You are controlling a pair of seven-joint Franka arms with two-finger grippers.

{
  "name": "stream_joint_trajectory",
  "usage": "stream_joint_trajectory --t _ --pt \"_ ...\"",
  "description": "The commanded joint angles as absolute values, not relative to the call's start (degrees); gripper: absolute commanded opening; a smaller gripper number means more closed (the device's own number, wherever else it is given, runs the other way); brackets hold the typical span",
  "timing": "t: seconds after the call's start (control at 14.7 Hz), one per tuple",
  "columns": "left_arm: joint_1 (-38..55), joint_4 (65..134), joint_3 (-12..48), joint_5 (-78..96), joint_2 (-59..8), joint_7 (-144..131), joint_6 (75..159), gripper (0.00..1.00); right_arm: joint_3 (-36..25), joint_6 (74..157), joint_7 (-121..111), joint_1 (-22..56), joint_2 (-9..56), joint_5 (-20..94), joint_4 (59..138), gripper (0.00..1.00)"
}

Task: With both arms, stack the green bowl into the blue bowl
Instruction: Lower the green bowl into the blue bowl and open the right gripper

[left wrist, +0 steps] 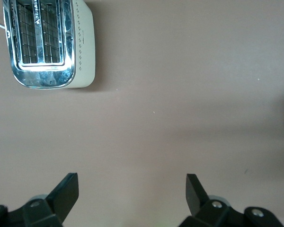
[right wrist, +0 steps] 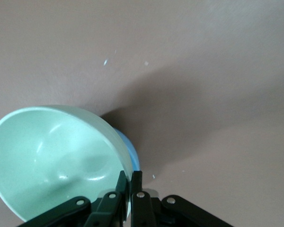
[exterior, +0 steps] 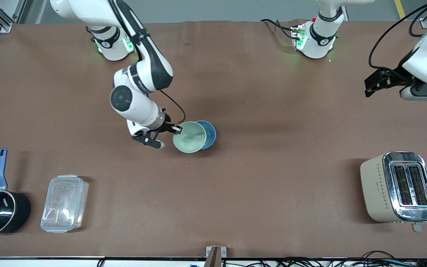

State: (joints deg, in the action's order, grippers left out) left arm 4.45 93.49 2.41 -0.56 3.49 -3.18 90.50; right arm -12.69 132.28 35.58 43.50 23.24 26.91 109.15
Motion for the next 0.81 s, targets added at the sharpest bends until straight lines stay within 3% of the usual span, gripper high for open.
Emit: stream_joint_trajectory --t 0.0,0.75 --pt "5.27 95.36 1.32 0.62 5.45 -0.88 90.26 1.00 -13.45 133.06 35.95 46.31 25.22 29.00 108.19 0.05" --pt "4.48 96.06 2.99 -0.26 6.59 -2.02 91.41 1.00 -13.45 133.51 35.95 47.90 27.51 29.00 108.28 0.07"
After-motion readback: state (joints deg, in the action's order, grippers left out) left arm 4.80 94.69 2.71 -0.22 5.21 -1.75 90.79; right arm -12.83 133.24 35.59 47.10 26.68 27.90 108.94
